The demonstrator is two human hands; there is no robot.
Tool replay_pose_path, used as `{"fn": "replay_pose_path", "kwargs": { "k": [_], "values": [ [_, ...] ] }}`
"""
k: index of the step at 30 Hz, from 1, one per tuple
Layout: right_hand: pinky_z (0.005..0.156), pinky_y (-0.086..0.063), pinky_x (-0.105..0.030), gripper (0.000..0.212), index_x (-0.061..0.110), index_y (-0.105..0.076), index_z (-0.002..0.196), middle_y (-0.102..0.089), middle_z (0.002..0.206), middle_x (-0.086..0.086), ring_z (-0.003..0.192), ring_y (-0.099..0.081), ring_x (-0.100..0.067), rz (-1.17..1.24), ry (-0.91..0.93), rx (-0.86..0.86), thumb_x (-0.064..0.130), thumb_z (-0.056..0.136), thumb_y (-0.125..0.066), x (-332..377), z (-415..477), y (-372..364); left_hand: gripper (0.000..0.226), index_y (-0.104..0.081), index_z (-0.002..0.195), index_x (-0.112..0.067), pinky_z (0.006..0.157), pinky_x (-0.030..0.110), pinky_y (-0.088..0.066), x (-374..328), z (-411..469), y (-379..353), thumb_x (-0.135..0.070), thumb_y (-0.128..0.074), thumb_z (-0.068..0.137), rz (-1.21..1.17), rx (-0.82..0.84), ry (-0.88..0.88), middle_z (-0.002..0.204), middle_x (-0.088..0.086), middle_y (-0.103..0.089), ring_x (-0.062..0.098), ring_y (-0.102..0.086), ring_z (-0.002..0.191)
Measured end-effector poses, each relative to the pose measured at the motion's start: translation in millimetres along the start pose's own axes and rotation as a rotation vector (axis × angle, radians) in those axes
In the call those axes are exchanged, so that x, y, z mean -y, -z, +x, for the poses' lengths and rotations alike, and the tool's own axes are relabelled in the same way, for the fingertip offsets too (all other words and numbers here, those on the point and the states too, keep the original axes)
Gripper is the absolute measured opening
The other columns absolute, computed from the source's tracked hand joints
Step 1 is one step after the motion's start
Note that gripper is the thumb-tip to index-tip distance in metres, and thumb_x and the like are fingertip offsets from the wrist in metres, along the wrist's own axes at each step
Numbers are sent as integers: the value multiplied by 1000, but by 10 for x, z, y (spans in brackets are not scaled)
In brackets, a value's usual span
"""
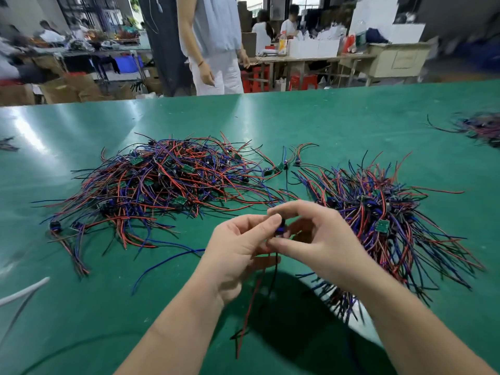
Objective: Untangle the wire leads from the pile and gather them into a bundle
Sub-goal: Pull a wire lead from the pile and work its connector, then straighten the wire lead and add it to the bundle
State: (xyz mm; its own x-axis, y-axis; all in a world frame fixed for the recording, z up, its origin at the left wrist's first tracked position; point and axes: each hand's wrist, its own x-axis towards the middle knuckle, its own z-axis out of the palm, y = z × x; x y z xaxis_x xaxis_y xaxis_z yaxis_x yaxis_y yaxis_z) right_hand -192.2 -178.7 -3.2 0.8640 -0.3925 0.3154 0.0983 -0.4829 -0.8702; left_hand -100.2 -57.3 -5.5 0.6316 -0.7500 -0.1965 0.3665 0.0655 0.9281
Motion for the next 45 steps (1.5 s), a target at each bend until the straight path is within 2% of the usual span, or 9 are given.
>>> {"fn": "replay_pose_path", "kwargs": {
  "k": [8, 11, 15, 20, 25, 29, 33, 38, 45],
  "values": [
    [71, -53, -26, 30, 29, -70, 100, -71, 87, 5, 72, -64, -12, -60, 131, -403, 16, 75, -79, 37, -3, 150, 32, -74, 83, -15, 54, 24, -55, -93, 5, 25, -43, -68, 67, 66, 30, -47, 90, 4, -75, 16, -70, 65],
    [73, -56, -27, 29, 27, -68, 104, -72, 85, 3, 71, -68, -9, -109, 48, -629, 18, 78, -78, 20, 43, 456, 10, -72, 83, -15, 56, 23, -55, -174, 98, 302, -25, -69, 83, 300, -285, -207, 84, 3, -75, 14, -70, 67],
    [83, -55, -36, 34, 13, -70, 111, -71, 87, -3, 77, -68, -15, -354, -172, -763, 25, 80, -74, -71, 53, 819, 19, -68, 103, -27, 68, 25, -45, -180, 246, 925, -29, -62, 85, 1108, -761, -324, 99, -6, -67, 9, -61, 75],
    [84, -47, -36, 31, 5, -69, 114, -69, 109, -17, 100, -61, -35, -773, -509, -457, 19, 85, -68, -151, 2, 933, 52, -41, 140, -34, 108, 49, -27, -63, 359, 1355, -45, -51, 90, 1371, -794, 106, 152, 1, -32, 30, -33, 135],
    [88, -44, -36, 29, 1, -67, 114, -67, 112, -20, 107, -57, -36, -821, -550, -382, 12, 88, -64, -191, 26, 905, 41, -56, 128, -32, 104, 47, -29, -37, 386, 1365, -47, -52, 90, 1430, -876, 58, 142, 2, -45, 31, -40, 127],
    [103, -31, -30, 45, 6, -55, 130, -48, 131, -19, 125, -41, -26, -789, -480, -413, 20, 88, -63, -203, 16, 847, 16, -73, 101, -14, 78, 36, -45, -51, 389, 1345, -17, -62, 91, 1265, -856, -184, 107, 9, -67, 27, -57, 90],
    [79, -23, -8, 37, 12, -63, 123, -49, 119, -11, 87, -46, -17, -704, -230, -547, 14, 86, -63, -145, 57, 714, 18, -75, 93, -16, 67, 26, -42, -54, 362, 1298, -6, -61, 87, 1131, -908, -286, 90, 3, -71, 12, -53, 66],
    [68, -38, -17, 24, 18, -70, 106, -61, 90, 7, 62, -53, -5, -555, -86, -508, 10, 85, -63, -63, 68, 482, 14, -75, 80, -24, 47, 19, -39, -169, 325, 1107, -13, -68, 77, 658, -973, -453, 63, -13, -65, 5, -50, 46],
    [61, -48, -22, 20, 15, -62, 111, -74, 86, -10, 61, -61, -15, 418, -347, -113, 10, 95, -52, 36, 69, 149, 24, -72, 66, -18, 63, 12, -49, -315, 61, 339, 5, -69, 74, 110, -470, -698, 66, -7, -71, 1, -63, 64]
  ]
}}
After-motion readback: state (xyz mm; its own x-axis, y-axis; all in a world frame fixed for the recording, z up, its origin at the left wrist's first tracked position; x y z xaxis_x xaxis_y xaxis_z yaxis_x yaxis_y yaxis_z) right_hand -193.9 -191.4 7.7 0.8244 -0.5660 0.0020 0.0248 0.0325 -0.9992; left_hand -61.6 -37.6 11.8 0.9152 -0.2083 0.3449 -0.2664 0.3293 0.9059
